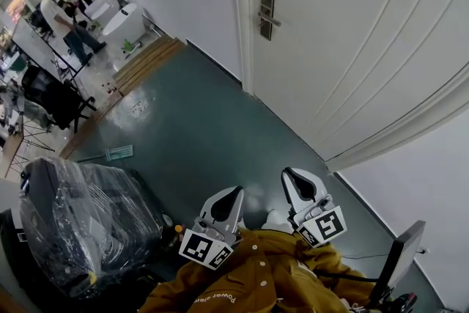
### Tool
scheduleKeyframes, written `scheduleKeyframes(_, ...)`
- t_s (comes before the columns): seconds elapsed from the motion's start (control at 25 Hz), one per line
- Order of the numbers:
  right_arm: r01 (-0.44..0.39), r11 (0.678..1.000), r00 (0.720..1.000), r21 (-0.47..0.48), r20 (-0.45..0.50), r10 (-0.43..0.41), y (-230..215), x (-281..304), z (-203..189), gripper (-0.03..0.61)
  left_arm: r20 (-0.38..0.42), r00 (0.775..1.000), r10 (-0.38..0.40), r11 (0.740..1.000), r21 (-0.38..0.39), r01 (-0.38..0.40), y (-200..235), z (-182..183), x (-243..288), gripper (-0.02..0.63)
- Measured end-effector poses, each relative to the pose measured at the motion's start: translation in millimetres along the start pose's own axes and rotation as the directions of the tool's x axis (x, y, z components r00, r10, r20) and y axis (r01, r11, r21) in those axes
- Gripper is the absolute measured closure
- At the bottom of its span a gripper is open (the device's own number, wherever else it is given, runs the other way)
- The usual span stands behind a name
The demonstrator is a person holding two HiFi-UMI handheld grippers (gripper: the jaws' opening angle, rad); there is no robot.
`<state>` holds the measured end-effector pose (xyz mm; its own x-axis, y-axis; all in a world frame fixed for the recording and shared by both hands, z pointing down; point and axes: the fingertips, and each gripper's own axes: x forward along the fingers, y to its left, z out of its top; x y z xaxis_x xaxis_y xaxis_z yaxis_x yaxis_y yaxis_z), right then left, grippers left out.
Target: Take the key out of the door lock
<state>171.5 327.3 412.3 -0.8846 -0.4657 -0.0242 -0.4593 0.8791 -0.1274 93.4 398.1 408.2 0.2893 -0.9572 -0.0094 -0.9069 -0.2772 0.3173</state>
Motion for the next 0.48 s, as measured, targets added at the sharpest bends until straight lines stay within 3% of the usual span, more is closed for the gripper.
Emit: scheduleKeyframes(0.48,0.008,0.999,1.0,0.051,0.006,-0.008,44.7,73.3,-11.9,0.572,0.013,0.997,0.08,0.997,0.0,-0.08,74.2,15.3,-53.0,0.615)
